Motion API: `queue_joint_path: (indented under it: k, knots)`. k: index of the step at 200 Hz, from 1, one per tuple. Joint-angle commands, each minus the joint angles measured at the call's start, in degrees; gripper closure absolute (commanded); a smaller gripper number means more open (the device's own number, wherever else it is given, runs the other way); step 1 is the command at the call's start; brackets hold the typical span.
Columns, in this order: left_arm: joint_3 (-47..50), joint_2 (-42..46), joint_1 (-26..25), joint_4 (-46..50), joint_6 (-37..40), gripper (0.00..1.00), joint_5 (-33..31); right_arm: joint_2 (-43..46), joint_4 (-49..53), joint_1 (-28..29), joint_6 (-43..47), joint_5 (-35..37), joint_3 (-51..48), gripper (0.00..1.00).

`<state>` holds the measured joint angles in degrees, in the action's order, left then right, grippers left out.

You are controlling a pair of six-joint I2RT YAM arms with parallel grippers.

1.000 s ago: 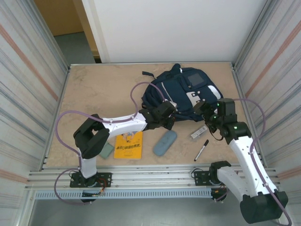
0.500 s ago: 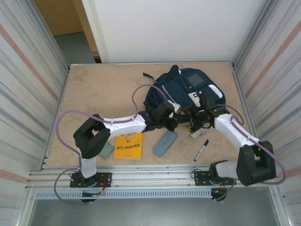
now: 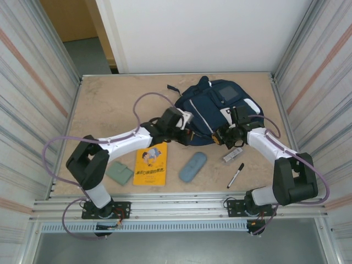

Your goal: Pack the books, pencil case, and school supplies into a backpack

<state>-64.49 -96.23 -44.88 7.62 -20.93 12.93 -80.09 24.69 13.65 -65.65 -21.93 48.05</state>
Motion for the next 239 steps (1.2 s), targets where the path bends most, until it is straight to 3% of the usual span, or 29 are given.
queue_joint_path:
  k: [1,22,77,93,105,117,130,147,182,203,239]
  knots:
    - [4.41,4.37,1.77,2.92,2.93,1.0,0.98,-1.02,1.72,-1.29,10.97,3.32,2.31,1.0]
    - [4.87,4.8,2.55,5.28,5.43,1.0,-1.93,-1.31,2.25,-2.53,16.26,4.58,2.97,1.0]
    - [2.95,2.22,2.18,5.37,7.64,1.0,3.56,-6.88,2.73,-4.42,28.99,3.69,8.67,1.0]
    - [3.88,2.75,1.69,4.31,7.0,1.0,3.73,-8.91,2.67,-4.79,31.51,5.73,10.47,0.94]
    - [4.7,2.68,1.56,3.13,5.21,1.0,4.19,-10.46,0.64,-5.38,33.52,1.48,11.13,0.99]
    - [4.77,2.05,1.14,3.38,3.31,1.0,4.83,-10.45,-4.86,-5.56,33.13,-3.39,9.39,1.0]
    - [4.89,1.72,0.02,3.31,2.56,1.0,4.47,-10.43,-8.7,-4.97,32.47,-3.35,8.64,0.99]
    - [4.69,1.08,-1.32,2.28,2.93,1.0,2.39,-12.76,-6.14,-4.82,33.26,0.06,11.74,0.98]
    - [1.65,-2.03,-1.44,5.65,4.09,1.0,-1.59,-14.17,-3.83,-5.06,33.56,0.3,13.07,0.9]
    - [1.15,-3.4,-1.43,5.55,3.79,0.88,-0.56,-12.99,-3.93,-4.53,34.04,0.88,11.28,0.89]
    - [1.38,-3.96,-3.39,4.43,3.45,0.53,0.55,-13.6,-2.61,-3.49,34.59,2.2,11.95,0.89]
